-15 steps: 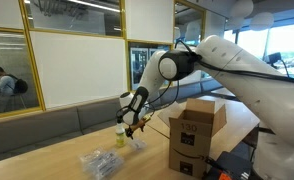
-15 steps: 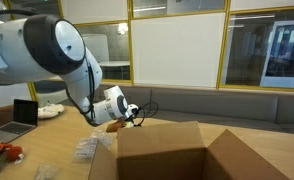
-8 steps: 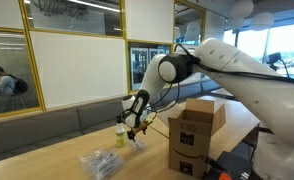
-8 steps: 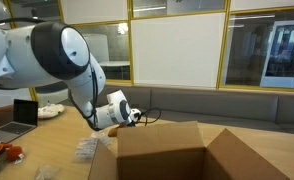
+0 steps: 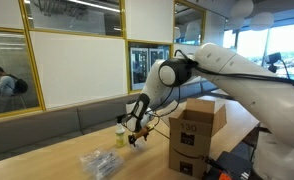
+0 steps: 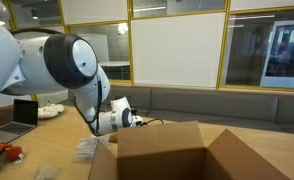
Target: Place the clear plastics and spray bottles inside the brown box
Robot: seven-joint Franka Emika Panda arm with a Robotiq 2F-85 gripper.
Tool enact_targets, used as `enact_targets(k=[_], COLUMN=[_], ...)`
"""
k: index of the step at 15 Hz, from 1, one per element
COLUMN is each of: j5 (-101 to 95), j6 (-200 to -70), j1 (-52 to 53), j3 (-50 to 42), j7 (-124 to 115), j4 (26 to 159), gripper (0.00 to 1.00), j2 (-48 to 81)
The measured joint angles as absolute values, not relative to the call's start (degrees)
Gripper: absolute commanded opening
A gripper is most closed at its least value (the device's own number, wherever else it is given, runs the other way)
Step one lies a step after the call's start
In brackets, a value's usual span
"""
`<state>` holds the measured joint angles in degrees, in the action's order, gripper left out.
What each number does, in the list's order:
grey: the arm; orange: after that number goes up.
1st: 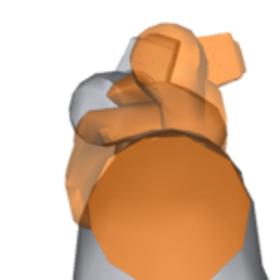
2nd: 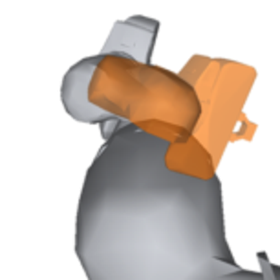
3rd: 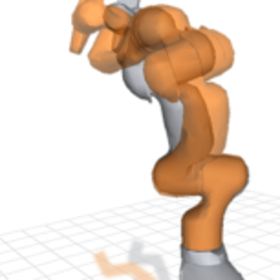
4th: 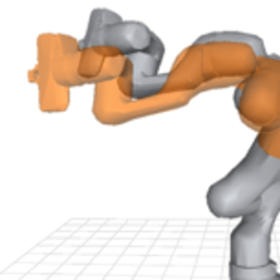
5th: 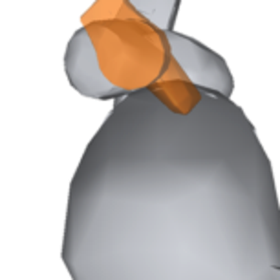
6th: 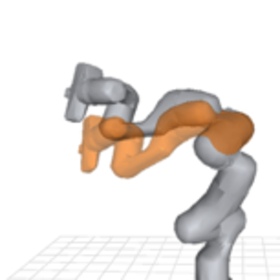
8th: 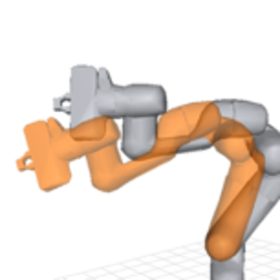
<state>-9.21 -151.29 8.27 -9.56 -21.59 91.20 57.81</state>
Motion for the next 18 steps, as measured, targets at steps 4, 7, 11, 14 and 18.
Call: enact_targets(k=[4,7,11,14,18], j5=[-6.27,-4.74,-3.24,-2.82,-2.75], j6=[-153.01,-154.21,-155.36,-155.66,-156.32], j1=[6.84,5.89,5.22,5.04,4.97], j3=[-8.04,-7.08,-6.49,-6.40,-6.54], j7=[-20.89,-20.01,-18.99,-18.82,-18.81], j4=[91.18,91.18,91.17,91.18,91.24], gripper=[0.75,0.58,0.28,0.13,0.13], j2=[58.58,59.17,59.94,60.05,59.23])
